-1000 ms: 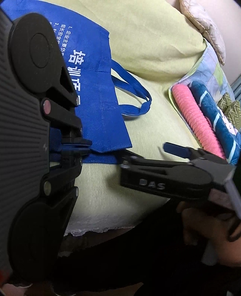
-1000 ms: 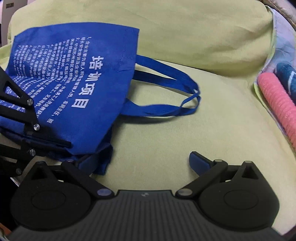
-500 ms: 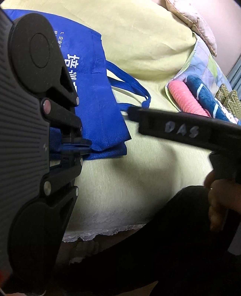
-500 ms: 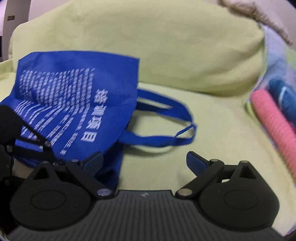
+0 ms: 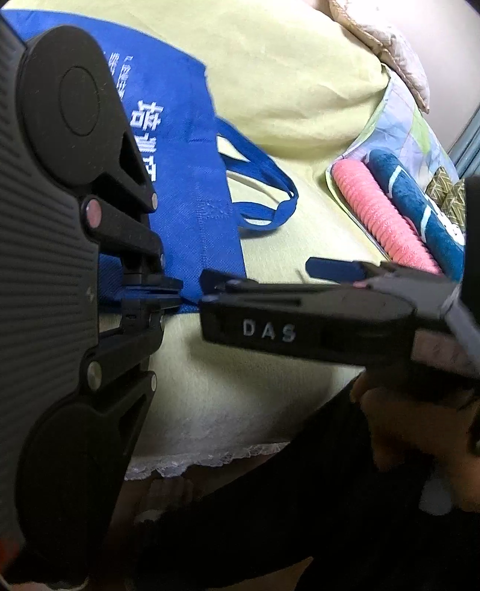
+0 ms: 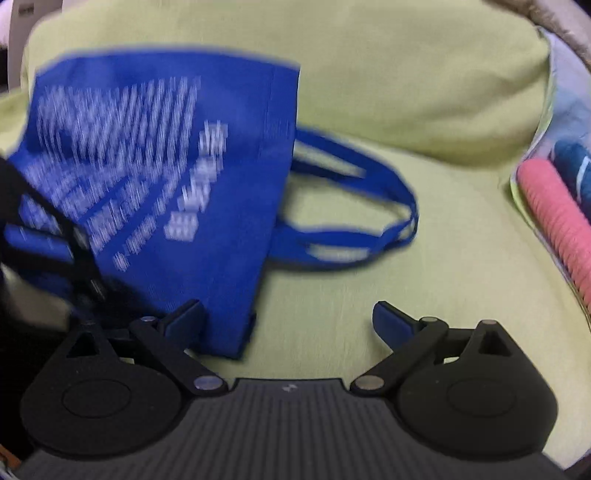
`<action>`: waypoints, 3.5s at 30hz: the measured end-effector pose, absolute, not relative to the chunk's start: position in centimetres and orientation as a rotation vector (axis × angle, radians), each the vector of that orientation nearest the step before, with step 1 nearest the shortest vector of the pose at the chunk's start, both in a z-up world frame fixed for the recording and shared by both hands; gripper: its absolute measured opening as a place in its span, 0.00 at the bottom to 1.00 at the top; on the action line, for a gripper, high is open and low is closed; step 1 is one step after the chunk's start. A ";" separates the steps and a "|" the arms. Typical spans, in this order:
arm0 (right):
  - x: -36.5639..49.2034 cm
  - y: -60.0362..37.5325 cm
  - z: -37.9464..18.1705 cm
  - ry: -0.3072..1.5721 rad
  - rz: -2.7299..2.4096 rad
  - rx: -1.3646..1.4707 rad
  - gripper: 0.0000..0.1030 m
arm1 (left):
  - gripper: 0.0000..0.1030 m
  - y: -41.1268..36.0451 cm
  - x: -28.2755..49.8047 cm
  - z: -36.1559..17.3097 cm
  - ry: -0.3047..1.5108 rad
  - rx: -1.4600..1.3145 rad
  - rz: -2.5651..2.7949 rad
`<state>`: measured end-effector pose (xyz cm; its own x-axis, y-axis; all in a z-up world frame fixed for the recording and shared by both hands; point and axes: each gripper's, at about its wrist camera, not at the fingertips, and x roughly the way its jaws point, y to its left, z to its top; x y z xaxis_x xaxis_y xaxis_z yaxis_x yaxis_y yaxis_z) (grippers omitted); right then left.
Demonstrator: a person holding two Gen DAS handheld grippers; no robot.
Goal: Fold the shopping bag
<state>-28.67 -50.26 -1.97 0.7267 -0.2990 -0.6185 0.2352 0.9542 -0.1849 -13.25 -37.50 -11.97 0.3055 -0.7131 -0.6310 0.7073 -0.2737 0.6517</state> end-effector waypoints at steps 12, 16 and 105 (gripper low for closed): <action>-28.7 -50.3 -2.5 0.706 -0.299 -0.110 0.99 | 0.13 -35.9 -9.1 -5.7 0.152 1.035 -1.391; -28.8 -50.0 -2.5 0.702 -0.302 -0.134 0.99 | 0.51 -36.3 -4.6 -1.4 0.131 0.991 -1.274; -29.5 -48.7 -2.5 0.707 -0.291 0.007 0.89 | 0.13 -36.0 -8.0 -6.7 0.200 1.186 -1.380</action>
<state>-29.52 -48.75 -2.49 0.7219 -0.2611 -0.6409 0.2658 0.9597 -0.0916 -7.96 -36.00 -6.66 0.2707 -0.6397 -0.7193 0.8176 -0.2417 0.5226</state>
